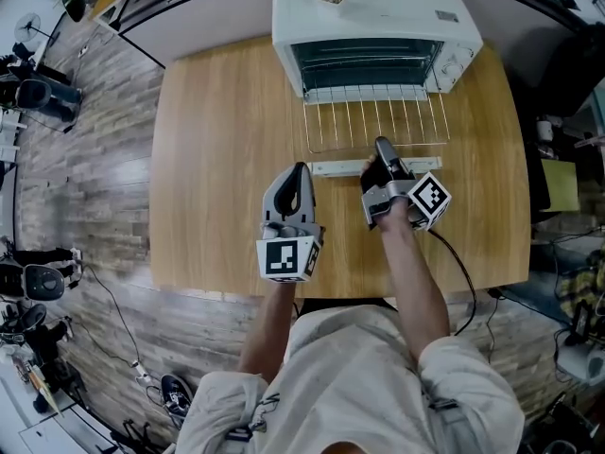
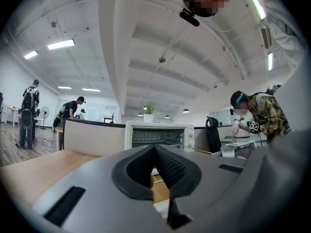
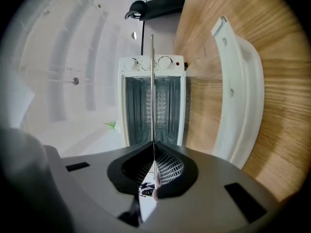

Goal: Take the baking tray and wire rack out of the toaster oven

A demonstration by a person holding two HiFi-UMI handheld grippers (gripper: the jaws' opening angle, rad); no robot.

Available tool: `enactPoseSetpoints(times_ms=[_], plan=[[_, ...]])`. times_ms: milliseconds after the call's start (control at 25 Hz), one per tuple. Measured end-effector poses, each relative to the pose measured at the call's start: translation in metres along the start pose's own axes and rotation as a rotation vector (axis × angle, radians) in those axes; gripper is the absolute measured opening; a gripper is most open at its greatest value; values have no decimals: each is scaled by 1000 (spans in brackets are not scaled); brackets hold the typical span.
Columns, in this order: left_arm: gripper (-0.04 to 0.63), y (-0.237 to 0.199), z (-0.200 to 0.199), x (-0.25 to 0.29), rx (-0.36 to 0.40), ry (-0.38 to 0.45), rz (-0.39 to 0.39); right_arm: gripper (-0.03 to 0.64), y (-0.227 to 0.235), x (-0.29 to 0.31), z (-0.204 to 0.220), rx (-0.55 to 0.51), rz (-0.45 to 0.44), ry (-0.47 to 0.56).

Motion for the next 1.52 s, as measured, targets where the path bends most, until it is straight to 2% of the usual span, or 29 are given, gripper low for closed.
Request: enactPoseSetpoints(times_ms=[480, 720, 1080, 1520], plan=[[15, 24, -14, -26, 15, 26, 24, 32, -16, -44, 4, -6, -24, 6], [15, 46, -14, -30, 22, 33, 80, 32, -17, -71, -10, -15, -32, 60], [15, 88, -18, -31, 14, 56, 208, 32, -32, -135, -41, -45, -52, 200], [15, 184, -11, -31, -13, 57, 432, 32, -34, -265, -100, -75, -22, 463]])
Point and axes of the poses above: the fingertips, and each gripper's own axes: x forward along the fingers, y to its right, z out of its underside, the point moved 9 cm from there along -x, backward along the fingers, and after that the axes turned 2 degrees about -z, right-handed, at the moved point
